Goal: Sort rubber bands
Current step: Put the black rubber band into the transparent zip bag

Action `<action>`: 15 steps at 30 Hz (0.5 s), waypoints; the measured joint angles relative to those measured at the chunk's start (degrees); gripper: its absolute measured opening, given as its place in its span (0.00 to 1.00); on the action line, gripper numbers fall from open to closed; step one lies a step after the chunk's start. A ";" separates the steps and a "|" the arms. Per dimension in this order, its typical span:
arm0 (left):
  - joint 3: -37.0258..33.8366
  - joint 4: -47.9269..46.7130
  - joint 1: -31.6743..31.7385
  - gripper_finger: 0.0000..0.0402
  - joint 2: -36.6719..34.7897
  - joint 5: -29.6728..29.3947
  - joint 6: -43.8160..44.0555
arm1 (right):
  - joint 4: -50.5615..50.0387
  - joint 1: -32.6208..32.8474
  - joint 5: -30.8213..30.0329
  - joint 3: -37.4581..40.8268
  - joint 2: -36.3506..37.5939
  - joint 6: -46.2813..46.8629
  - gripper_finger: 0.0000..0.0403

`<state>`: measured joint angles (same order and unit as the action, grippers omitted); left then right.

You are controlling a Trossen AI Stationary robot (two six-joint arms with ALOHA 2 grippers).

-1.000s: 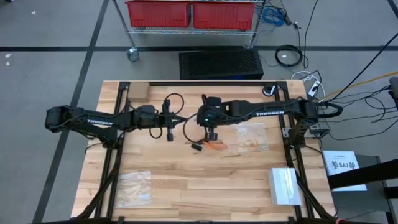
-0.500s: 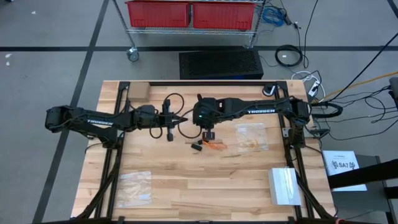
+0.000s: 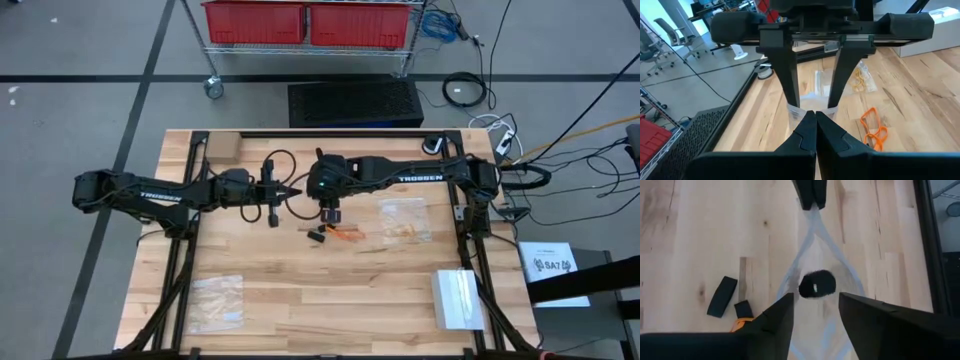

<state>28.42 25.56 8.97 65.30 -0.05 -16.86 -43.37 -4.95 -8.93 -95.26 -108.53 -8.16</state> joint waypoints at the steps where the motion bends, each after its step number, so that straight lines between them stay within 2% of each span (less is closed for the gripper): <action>1: 0.00 -0.02 0.00 0.00 0.00 0.00 -0.02 | -0.10 0.02 0.00 0.00 0.04 0.00 0.39; 7: 0.00 -0.40 0.00 0.00 0.00 0.00 -0.02 | -8.12 0.61 0.38 -2.56 2.36 1.92 0.44; 9: 0.00 -0.48 0.00 0.00 0.00 -0.07 -0.04 | -11.03 1.09 2.18 -2.73 4.16 3.35 0.44; 12: 0.00 -0.58 0.00 0.00 0.00 -0.48 -0.22 | -10.39 2.05 7.47 -1.49 6.21 5.23 0.44; 15: 0.00 -0.64 0.00 0.00 -0.02 -1.13 -0.22 | -7.89 3.73 9.28 1.25 6.18 5.87 0.44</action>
<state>28.42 24.92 8.97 65.28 -1.19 -17.08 -51.25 -1.22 0.35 -94.01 -102.34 -2.29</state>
